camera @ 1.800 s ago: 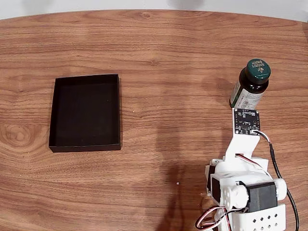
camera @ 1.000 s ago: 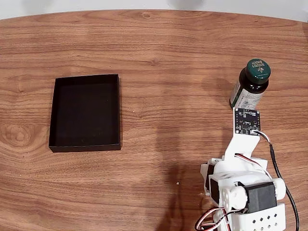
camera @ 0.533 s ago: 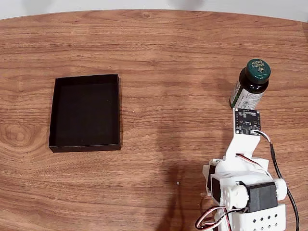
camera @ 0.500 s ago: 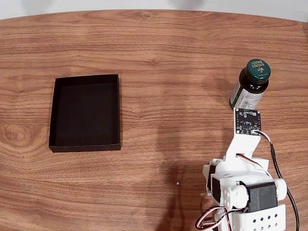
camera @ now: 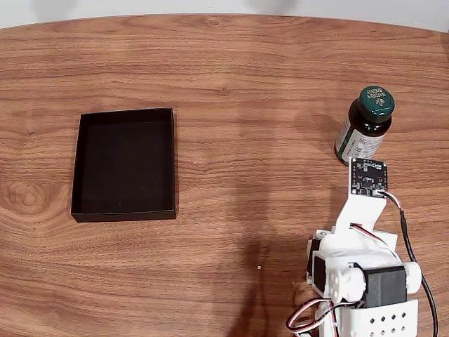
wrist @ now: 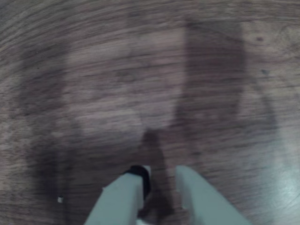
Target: Pick up the pill bottle and place it in the black box.
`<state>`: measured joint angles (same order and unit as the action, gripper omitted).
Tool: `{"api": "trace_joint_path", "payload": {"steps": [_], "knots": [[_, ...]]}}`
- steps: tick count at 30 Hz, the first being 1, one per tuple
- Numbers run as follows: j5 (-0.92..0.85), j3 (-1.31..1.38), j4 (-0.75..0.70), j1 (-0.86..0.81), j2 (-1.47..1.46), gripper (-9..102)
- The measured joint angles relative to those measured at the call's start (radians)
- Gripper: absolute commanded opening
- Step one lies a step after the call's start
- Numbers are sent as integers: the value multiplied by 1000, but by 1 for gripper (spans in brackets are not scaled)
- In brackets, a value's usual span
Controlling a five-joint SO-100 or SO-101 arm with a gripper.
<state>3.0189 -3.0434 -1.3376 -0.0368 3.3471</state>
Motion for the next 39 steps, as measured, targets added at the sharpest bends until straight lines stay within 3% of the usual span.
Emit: {"api": "trace_joint_path", "payload": {"steps": [9,29,39], "knots": [[8,0,31,-48,-2,13],[-120,-2,272,-201,-9,20],[-179,-2,408,-252,-15,32]]}}
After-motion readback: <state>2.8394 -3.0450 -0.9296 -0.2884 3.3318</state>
